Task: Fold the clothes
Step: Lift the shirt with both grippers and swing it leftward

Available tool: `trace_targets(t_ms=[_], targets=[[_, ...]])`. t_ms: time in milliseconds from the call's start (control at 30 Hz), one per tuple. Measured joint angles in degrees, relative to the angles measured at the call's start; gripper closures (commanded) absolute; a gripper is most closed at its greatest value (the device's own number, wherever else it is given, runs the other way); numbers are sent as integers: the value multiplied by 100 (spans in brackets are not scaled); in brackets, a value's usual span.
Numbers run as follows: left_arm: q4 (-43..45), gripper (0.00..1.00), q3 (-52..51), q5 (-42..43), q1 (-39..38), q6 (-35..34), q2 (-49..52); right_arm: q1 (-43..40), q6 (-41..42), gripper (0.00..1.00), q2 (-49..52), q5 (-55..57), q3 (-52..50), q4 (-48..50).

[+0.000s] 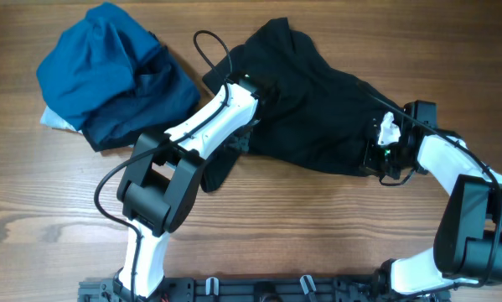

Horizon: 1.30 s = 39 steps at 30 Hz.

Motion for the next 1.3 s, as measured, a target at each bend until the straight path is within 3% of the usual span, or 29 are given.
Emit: trace_targets(t_ms=[233,367,467,600,833,967,1133,1300], targets=[[-37,96,0,0,0,0,-17,-197,192,96,-1060,90,914,-1220],[-192,96,2,7,0,0,-424,-914,358,96,-1871,-157,1751,-1707],[-197,96,46,109,-13,57,-1351,-1462,310,96,-2028,-636,2245,-2002],[-258,96,404,131,-291,605,-2424,-1521,315,96,-2055,-999,2780,-2280],[-400,96,2116,647,-778,1325,-3355,-1528,614,96,-2090,-1113,4955,-3458],[-1034,96,3891,734,-791,1609,-3486,-1572,702,96,-2149,-975,6555,-4076],[-1130,96,5466,763,-831,2315,-3759,-1818,999,96,-2229,-608,8194,-4527],[-1578,96,5901,1239,-855,2802,-4238,-1816,1029,96,-2260,-509,8362,-5064]])
